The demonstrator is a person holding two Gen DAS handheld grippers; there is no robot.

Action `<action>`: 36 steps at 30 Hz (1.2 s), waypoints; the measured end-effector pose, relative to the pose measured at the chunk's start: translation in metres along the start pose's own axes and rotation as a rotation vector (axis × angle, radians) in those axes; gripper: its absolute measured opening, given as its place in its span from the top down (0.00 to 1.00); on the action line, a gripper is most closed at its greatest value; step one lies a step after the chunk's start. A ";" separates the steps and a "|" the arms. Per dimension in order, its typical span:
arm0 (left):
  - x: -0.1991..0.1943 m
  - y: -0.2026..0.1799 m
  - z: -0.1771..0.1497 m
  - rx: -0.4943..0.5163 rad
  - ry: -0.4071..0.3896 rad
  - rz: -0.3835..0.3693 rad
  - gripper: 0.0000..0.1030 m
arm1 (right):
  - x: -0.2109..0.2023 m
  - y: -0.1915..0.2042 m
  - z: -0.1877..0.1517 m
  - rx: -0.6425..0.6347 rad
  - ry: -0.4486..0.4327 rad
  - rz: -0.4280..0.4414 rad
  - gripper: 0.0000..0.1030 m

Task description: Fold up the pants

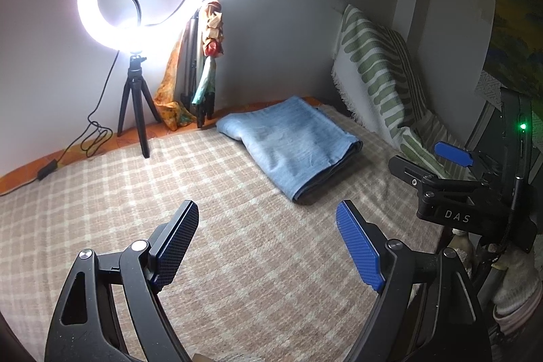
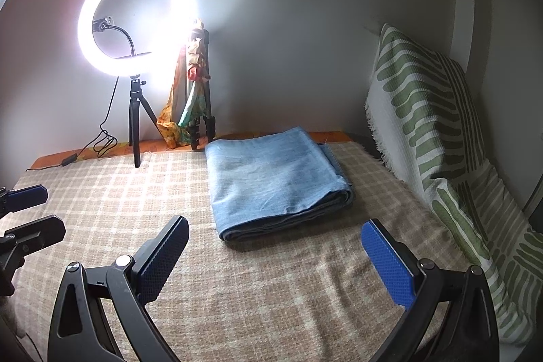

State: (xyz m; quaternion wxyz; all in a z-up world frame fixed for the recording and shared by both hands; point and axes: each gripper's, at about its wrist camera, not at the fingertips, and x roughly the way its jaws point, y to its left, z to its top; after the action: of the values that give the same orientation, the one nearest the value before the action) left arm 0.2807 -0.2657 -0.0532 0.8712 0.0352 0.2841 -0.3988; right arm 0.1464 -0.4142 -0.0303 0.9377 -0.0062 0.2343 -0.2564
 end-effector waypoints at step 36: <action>0.000 -0.001 -0.001 0.016 0.029 0.008 0.19 | 0.001 0.009 0.000 -0.008 0.002 0.007 0.00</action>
State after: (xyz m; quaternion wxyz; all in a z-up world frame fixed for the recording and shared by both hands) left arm 0.2794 -0.2659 -0.0538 0.8682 0.0494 0.2935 -0.3970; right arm 0.1510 -0.4065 -0.0320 0.9384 -0.0088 0.2362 -0.2521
